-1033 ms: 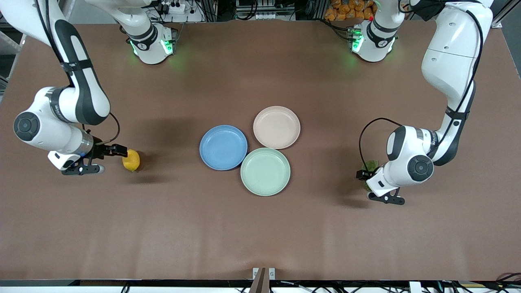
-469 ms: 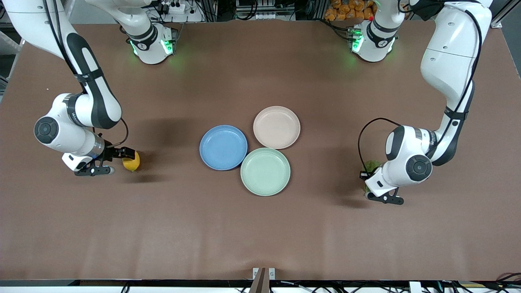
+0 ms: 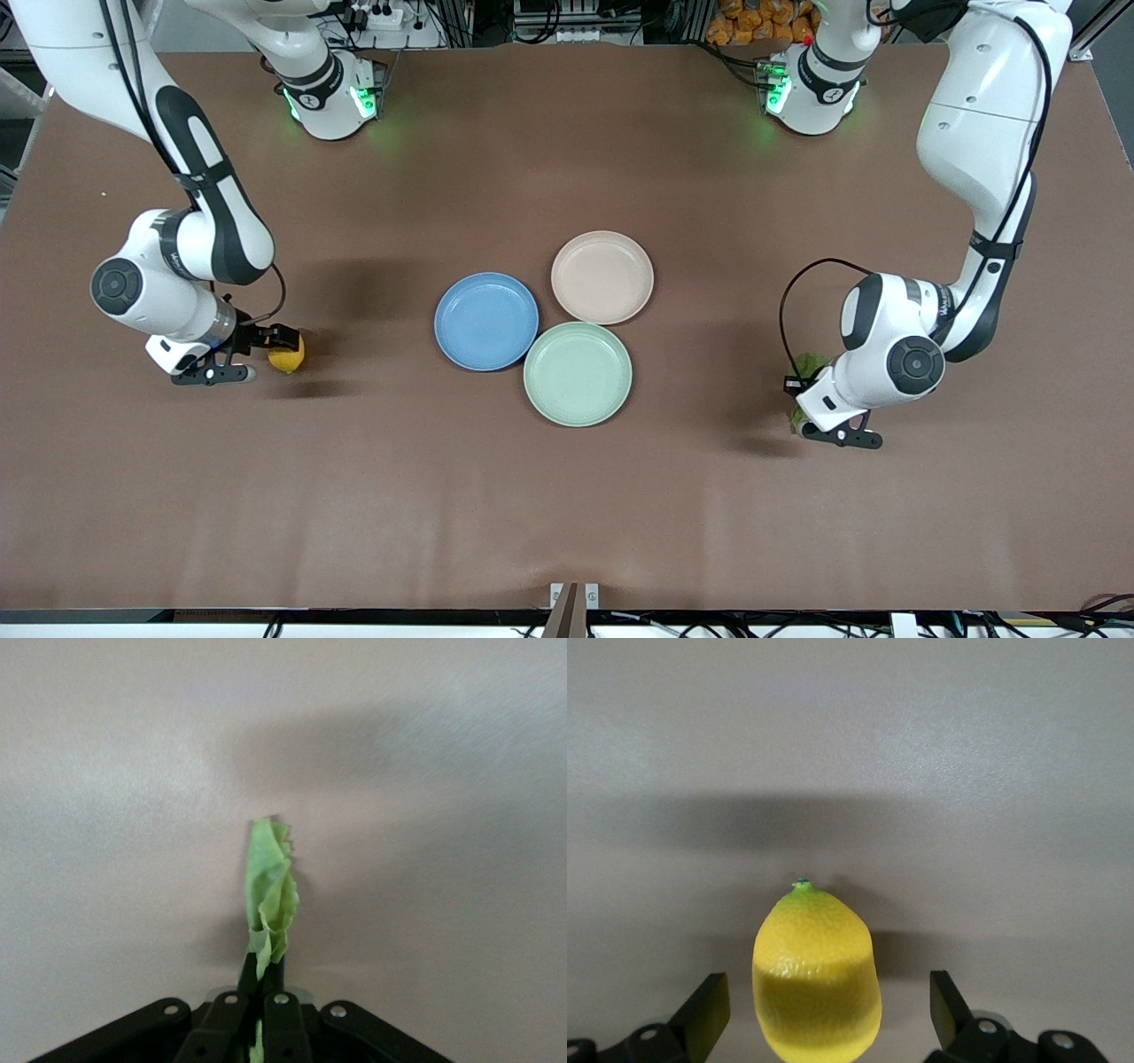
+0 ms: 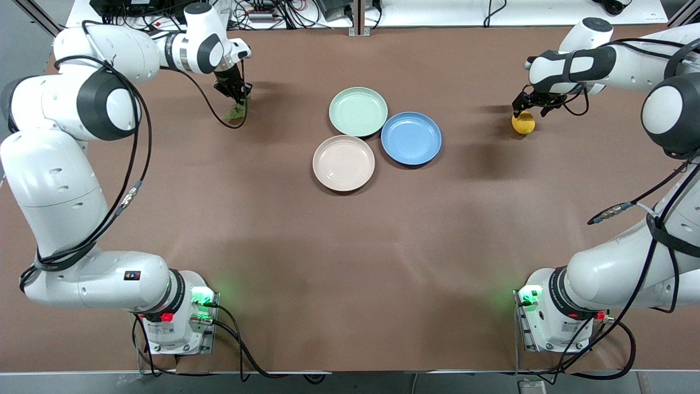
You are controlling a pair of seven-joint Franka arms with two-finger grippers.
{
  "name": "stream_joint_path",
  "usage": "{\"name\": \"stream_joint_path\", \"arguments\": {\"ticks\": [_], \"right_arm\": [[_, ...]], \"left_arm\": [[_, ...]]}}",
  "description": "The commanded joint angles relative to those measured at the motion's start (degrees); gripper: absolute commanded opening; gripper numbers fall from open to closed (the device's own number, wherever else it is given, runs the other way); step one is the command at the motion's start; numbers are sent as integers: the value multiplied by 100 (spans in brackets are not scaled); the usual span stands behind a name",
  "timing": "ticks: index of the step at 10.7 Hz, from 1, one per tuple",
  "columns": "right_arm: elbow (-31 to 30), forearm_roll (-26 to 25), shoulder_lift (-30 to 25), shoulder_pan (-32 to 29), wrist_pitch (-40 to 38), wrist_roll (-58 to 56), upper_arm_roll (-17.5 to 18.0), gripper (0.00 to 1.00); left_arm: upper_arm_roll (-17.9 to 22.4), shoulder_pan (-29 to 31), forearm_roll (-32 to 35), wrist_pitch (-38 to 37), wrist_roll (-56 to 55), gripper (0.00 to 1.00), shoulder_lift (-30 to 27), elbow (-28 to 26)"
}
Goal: Place lemon and lettuce in plates
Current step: 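Close the left gripper on the lettuce while the right gripper grasps the lemon, then carry the lettuce with the left gripper over the beige plate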
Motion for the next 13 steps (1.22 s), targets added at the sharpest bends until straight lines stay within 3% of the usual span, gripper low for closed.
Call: {"name": "stream_joint_path", "arguments": {"ticks": [1,6,10,13], "right_arm": [[-64,92,50,30,156,58,-5,100],[-276,92,243,66,772,58,-5,100],[-276,92,481,83,1141,58,-5,100],[-276,92,481,83,1133,58,-5,99]], "left_arm": [[-45,-156,91,-135,-321,0,-382,-96],[-45,-744,65,-610,-1129,0,-646,-174],[-589,-937,65,-664,-2137,0,-779,-342],[-608,-1613,65,-655,-3095,0,-753,-386]]}}
